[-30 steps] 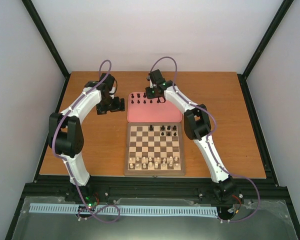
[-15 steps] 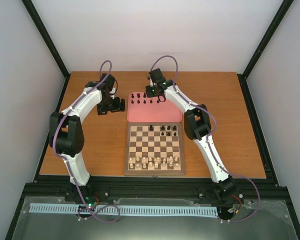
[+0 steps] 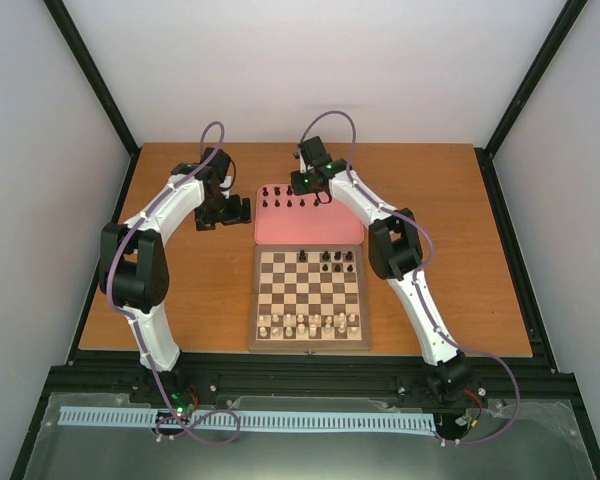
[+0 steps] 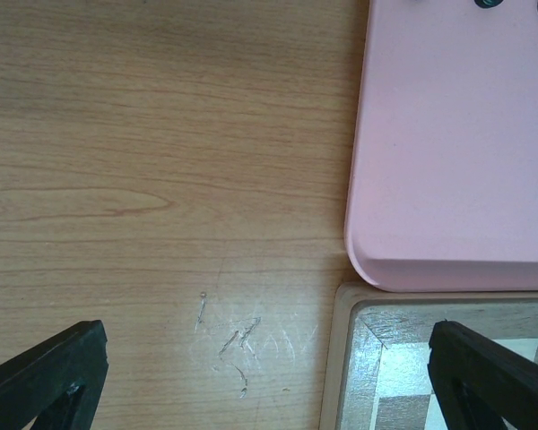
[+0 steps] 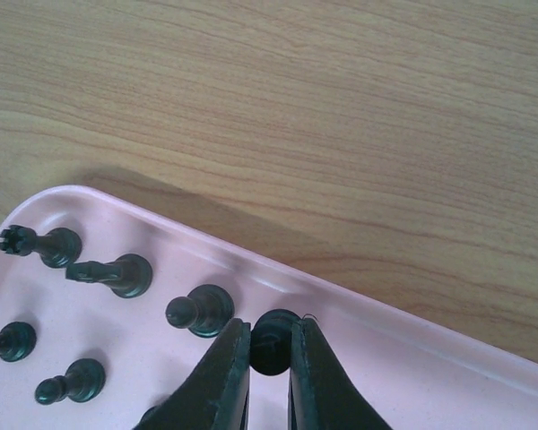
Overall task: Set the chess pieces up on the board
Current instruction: Pick up the chess piece from the storage box, then place the chess piece on the chessboard.
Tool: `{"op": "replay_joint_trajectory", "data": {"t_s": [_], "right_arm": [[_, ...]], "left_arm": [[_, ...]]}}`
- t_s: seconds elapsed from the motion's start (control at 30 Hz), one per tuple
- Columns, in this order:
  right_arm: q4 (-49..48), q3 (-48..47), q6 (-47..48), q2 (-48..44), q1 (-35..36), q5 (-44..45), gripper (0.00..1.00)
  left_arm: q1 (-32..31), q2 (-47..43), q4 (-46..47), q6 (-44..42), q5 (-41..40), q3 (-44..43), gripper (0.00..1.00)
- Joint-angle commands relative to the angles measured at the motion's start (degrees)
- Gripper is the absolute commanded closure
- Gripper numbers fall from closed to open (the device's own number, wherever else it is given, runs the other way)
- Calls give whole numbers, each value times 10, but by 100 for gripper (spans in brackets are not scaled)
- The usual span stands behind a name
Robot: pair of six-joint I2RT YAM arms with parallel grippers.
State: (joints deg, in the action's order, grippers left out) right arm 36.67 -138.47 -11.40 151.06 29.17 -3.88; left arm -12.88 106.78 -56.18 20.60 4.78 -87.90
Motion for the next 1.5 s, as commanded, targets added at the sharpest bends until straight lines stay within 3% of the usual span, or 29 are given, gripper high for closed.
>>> {"op": "replay_joint_trajectory", "data": {"t_s": [0.0, 0.3, 0.6, 0.8, 1.07, 1.47], "right_arm": [[4, -1, 8, -54, -4, -19, 97], [29, 93, 14, -174, 6, -33, 97], [-26, 385, 15, -382, 24, -22, 97], [-44, 506, 35, -460, 53, -20, 97], [-125, 645, 3, -500, 81, -14, 97], [-172, 689, 4, -498, 101, 9, 97]], "left_arm": [[0, -1, 8, 2, 5, -7, 0], [0, -7, 2, 0, -6, -14, 0], [0, 2, -10, 0, -12, -28, 0], [0, 3, -7, 0, -12, -34, 0], [0, -13, -1, -1, -12, -26, 0], [0, -37, 7, -1, -28, -9, 0]]}}
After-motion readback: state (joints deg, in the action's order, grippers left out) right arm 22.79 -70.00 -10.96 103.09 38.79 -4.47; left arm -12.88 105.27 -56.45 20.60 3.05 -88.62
